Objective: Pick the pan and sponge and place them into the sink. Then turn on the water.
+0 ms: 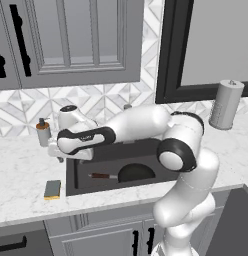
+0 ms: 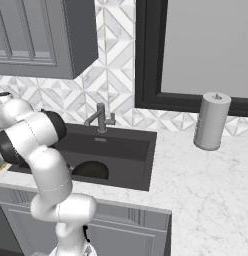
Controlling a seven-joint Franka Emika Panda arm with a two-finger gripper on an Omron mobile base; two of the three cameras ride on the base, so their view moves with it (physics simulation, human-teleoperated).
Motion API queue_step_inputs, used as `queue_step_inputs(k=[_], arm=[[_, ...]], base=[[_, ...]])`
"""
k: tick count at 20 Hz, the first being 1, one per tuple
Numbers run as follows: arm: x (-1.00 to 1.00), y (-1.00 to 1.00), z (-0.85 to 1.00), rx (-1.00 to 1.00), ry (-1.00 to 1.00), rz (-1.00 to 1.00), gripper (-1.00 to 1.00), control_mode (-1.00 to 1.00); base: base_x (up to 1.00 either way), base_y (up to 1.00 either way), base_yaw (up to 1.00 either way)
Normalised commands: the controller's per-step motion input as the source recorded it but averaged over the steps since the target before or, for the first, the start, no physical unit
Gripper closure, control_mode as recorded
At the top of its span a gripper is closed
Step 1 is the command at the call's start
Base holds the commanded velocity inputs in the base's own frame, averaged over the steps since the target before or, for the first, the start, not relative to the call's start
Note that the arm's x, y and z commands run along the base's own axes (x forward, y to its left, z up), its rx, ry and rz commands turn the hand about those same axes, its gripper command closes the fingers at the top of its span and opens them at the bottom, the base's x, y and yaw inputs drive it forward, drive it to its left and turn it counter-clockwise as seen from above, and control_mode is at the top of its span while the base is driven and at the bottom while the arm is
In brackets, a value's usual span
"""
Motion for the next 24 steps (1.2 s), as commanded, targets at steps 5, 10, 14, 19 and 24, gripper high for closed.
queue_step_inputs(k=[5,10,14,19,24], arm=[[-0.19,0.02,0.00,-0.05,0.00,0.07,-1.00,-1.00],[-0.21,0.21,-0.04,0.00,0.00,0.03,-1.00,-1.00],[-0.21,0.37,-0.13,0.00,0.00,0.03,-1.00,-1.00],[-0.16,0.37,-0.10,0.00,0.00,0.04,-1.00,-1.00],[-0.03,0.26,-0.20,-0.01,0.00,0.03,-1.00,-1.00]], base=[[0.00,0.00,0.00],[0.00,0.00,0.00],[0.00,0.00,0.00],[0.00,0.00,0.00],[0.00,0.00,0.00]])
